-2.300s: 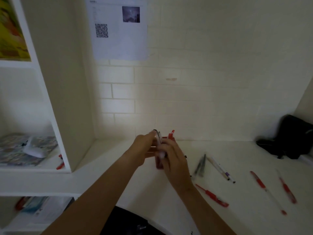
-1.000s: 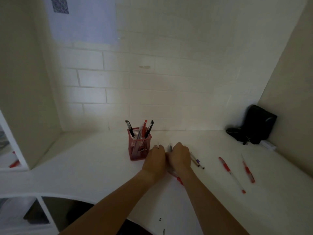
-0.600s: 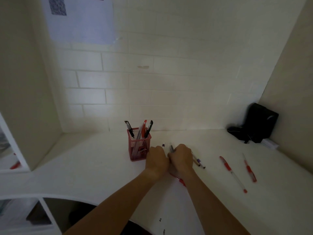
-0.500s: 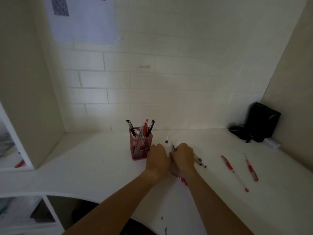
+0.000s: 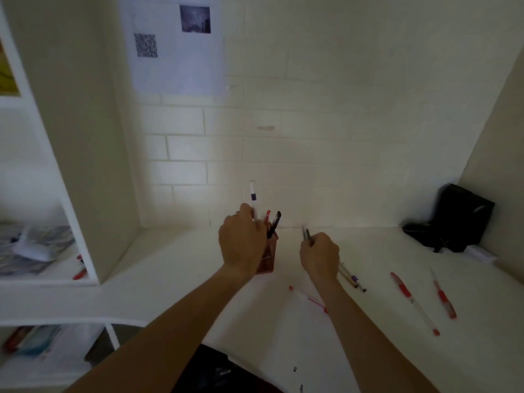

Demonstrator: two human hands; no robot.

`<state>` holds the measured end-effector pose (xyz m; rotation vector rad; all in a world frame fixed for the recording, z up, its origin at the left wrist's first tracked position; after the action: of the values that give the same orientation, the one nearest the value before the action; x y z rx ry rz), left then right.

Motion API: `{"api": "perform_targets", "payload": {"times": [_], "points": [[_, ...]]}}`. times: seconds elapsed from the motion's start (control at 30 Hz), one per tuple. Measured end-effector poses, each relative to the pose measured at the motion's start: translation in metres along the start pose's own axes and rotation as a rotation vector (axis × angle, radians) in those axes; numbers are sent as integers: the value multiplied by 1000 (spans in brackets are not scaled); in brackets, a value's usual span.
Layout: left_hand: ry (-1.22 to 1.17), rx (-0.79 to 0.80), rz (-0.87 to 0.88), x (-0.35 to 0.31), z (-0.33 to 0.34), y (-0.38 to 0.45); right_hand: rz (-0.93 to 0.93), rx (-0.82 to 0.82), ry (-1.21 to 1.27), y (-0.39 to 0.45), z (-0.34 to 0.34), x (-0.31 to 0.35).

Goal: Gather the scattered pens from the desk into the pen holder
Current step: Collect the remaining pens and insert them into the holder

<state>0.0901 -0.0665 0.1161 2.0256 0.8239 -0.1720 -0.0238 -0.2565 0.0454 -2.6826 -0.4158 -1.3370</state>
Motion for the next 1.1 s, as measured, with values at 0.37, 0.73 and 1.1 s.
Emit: {"api": "perform_targets", "payload": {"times": [0.37, 0.73, 1.1], "points": [[45, 263, -134, 39, 17, -2, -197, 94, 550, -28, -19, 67], [11, 135, -109, 41, 21, -10, -307, 21, 658, -42, -19, 88], [-165, -31, 58, 35, 15, -9, -348, 143, 398, -48, 17, 89]]}}
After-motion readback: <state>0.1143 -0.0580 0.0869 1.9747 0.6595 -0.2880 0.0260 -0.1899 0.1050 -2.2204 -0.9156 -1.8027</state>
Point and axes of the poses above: each hand's wrist, its own y-axis towards the middle knuckle, its own z-axis out of the palm, x = y × z, the point moved 9 cm from there along y, towards the middle knuckle, and after that the axes turned 13 degrees about z, right-handed, at the moved point
